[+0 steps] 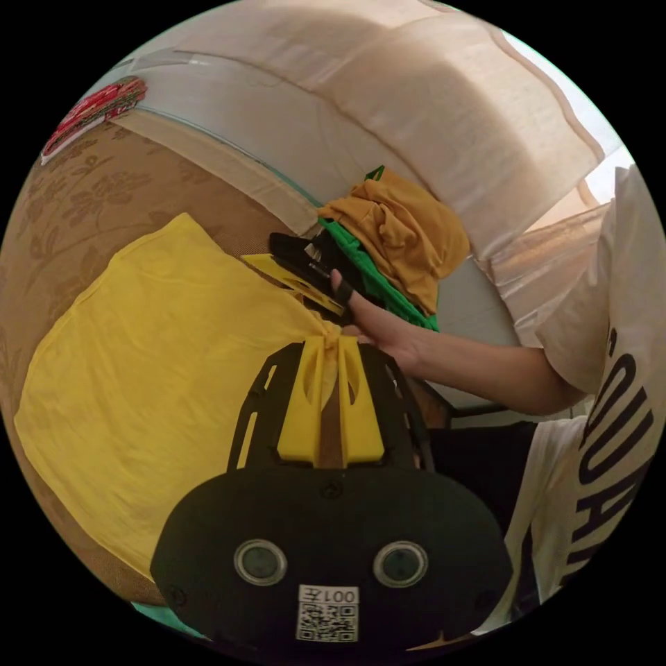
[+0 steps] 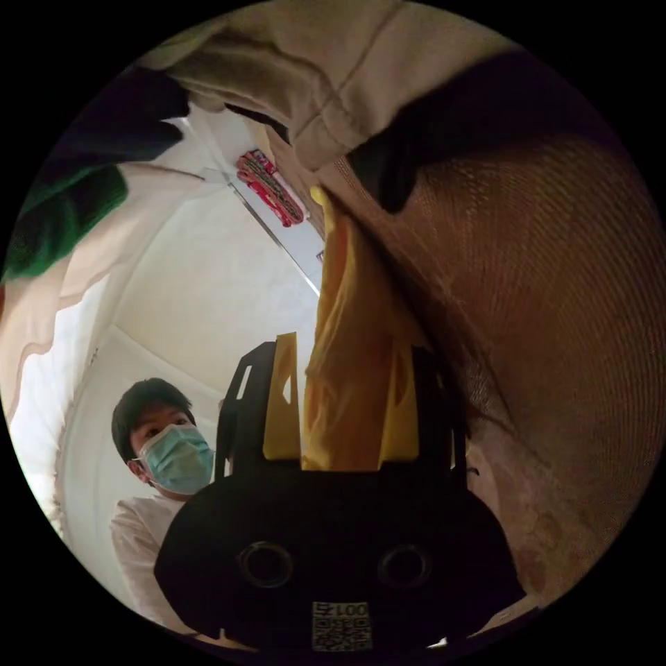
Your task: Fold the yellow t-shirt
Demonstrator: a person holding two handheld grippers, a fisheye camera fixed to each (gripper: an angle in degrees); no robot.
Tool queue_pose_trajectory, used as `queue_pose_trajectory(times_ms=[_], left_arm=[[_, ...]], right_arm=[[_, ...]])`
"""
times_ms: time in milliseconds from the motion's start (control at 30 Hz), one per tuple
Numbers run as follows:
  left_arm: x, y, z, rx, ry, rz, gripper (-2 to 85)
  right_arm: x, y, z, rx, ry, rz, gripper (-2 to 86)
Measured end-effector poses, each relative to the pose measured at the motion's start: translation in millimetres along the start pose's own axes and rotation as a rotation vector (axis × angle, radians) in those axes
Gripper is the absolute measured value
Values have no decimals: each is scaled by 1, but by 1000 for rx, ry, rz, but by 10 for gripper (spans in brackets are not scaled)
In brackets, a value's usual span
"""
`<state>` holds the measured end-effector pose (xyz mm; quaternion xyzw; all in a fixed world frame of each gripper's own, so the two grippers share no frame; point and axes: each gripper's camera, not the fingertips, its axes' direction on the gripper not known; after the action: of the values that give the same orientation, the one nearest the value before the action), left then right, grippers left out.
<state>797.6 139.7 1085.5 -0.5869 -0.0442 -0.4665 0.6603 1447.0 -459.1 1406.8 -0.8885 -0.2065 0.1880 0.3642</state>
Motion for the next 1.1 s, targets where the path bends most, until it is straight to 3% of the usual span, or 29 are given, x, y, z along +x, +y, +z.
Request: queue_pose_trajectory(times_ms=[133,500,667,800,900,967,1100], left_arm=[[-21,20,-12,53,13,-32,-7],[-67,77,-40,166,52,-110,-7],[-87,105,-53,207,68,-103,-9],[-102,142,-79,350,80,-121,-9],[-116,178,-100,453,73,-189,-9],[-127,204,-111,512,64,-256,-9],[-160,279,-124,614,22,-468,-8]], right_arm=[[-6,-22,37,-66,83,-2,147],[-23,-8,110,-10,120,9,67],[-52,21,165,-27,213,-88,20],[-91,51,224,-80,304,-245,10],[-131,81,304,-249,476,-476,9],[-155,118,387,-458,740,-718,13],[-138,185,508,-764,1053,-982,40]])
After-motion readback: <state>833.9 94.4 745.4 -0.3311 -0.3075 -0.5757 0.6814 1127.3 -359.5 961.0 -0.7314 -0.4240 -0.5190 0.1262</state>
